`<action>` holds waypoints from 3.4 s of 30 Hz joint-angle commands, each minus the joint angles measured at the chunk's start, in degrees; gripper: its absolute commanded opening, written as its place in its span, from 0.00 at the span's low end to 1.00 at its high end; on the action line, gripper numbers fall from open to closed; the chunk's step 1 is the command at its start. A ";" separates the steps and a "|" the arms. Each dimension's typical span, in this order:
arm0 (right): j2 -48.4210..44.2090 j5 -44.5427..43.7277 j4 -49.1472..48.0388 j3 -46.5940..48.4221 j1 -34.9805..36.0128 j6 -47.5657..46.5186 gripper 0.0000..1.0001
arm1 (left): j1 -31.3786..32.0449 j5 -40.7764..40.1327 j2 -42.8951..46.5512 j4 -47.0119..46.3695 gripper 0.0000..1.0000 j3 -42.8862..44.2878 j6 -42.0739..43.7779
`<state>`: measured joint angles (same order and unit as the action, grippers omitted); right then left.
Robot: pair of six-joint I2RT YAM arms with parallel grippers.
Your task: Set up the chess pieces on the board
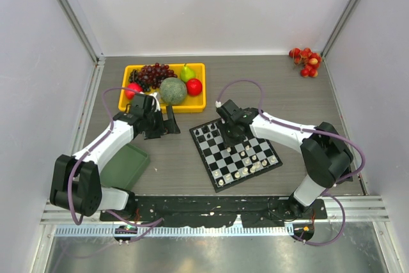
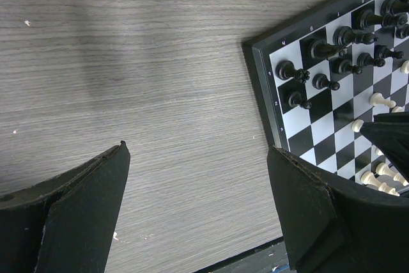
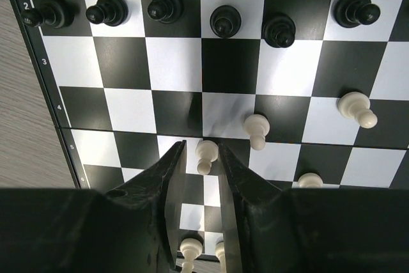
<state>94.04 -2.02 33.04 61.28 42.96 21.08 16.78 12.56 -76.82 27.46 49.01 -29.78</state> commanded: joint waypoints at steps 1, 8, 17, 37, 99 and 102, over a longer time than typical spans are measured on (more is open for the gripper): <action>-0.70 0.70 0.54 1.13 0.11 -0.78 0.33 | 0.19 0.01 -0.09 -1.36 0.96 0.99 0.16; -0.35 1.14 0.36 0.25 0.19 -0.87 0.26 | 0.19 0.36 -0.35 -1.45 0.96 1.17 0.07; 0.35 1.14 1.33 1.13 0.19 -1.31 0.30 | 0.19 0.28 -0.26 -1.53 0.96 0.91 -0.01; -3.77 4.22 2.56 0.34 0.46 -1.66 0.13 | 0.19 0.45 -0.26 -1.71 0.96 0.56 -0.01; -10.90 -3.95 3.52 -6.61 -4.02 1.59 0.46 | 0.19 0.54 0.79 -2.06 0.96 0.03 -0.45; -9.75 -3.43 3.35 -6.43 -4.29 1.86 0.42 | 0.19 0.54 0.70 -1.89 0.96 0.38 -0.28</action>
<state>82.94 -5.87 36.67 54.96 38.98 22.22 16.78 12.62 -77.34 26.94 48.60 -29.82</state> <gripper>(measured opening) 0.442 0.961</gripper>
